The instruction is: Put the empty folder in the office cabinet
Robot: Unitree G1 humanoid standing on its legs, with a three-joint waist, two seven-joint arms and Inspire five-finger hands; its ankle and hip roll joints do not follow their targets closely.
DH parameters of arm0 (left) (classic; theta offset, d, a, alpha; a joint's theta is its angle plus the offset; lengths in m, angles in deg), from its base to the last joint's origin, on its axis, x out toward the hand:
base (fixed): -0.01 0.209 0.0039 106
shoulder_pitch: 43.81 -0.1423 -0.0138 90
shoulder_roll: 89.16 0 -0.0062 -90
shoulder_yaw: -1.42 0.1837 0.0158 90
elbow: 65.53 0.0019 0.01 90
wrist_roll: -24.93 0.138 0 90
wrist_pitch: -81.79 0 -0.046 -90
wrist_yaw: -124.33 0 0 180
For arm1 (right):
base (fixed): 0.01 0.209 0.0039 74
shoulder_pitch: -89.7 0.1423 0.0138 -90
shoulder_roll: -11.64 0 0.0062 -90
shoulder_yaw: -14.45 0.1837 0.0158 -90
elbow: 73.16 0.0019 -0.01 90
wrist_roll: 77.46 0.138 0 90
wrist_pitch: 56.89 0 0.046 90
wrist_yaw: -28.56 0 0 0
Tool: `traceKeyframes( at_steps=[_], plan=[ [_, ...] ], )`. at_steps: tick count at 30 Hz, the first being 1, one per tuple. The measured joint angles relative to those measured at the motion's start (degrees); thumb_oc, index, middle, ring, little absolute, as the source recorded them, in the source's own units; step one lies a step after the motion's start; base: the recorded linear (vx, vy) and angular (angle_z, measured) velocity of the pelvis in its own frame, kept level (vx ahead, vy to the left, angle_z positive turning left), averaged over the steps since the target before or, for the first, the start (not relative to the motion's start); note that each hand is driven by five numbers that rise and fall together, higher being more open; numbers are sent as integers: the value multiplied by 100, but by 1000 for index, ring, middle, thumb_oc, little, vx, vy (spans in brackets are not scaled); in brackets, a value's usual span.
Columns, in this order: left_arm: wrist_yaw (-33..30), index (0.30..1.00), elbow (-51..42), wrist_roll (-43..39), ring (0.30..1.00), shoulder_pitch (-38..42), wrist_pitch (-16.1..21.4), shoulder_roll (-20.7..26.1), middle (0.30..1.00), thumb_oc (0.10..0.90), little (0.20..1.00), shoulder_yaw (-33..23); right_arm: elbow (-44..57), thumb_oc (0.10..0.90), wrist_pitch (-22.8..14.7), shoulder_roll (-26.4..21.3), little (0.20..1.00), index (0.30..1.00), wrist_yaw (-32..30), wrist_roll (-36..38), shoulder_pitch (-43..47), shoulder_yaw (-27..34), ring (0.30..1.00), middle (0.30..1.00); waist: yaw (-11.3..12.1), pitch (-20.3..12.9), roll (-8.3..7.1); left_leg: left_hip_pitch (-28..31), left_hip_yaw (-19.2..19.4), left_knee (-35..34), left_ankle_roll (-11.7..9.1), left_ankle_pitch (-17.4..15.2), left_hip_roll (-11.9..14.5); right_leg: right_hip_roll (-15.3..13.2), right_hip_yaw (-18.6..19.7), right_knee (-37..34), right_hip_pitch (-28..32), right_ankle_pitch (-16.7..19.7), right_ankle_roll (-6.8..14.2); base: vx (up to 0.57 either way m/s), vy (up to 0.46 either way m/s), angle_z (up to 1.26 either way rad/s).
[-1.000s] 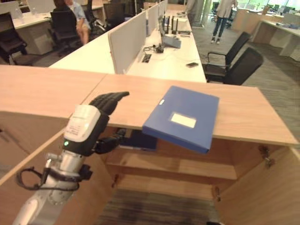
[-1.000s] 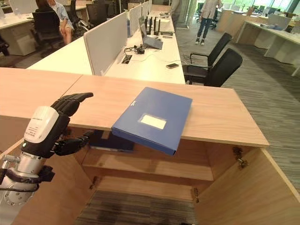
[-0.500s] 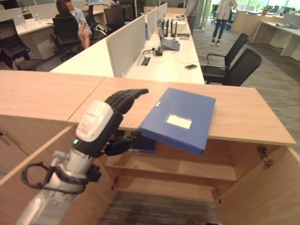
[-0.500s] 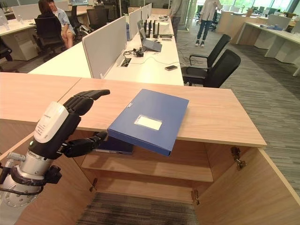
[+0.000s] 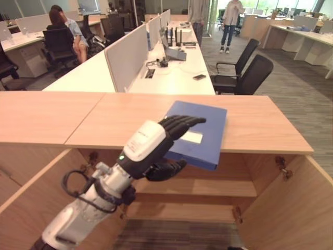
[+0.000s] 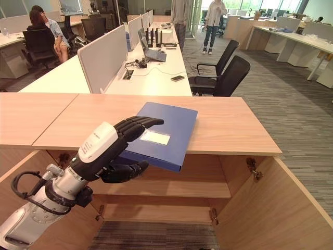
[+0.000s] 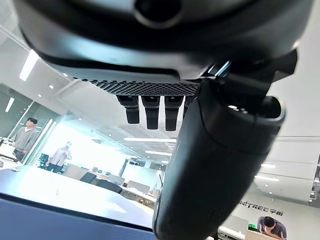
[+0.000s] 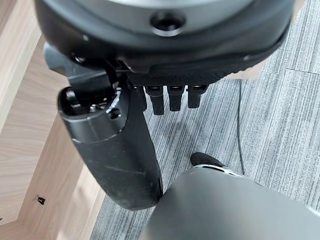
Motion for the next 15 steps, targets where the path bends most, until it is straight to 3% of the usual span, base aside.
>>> traceKeyframes(
  at_steps=[7,15],
  plan=[
    [107,900,118,33,900,62,2,161,900,800,900,149,-3,800,3,-4,900,900,-2,0,-4,-3,900,900,10,-9,11,7,18,0,2,-18,2,1,21,0,1,9,-5,0,0,0],
    [187,900,719,871,900,619,6,166,900,800,900,714,-7,800,8,-17,900,900,-3,-1,30,-71,900,900,-78,-44,34,26,120,0,11,-28,16,3,104,0,-15,40,-9,4,1,-6]
  ],
)
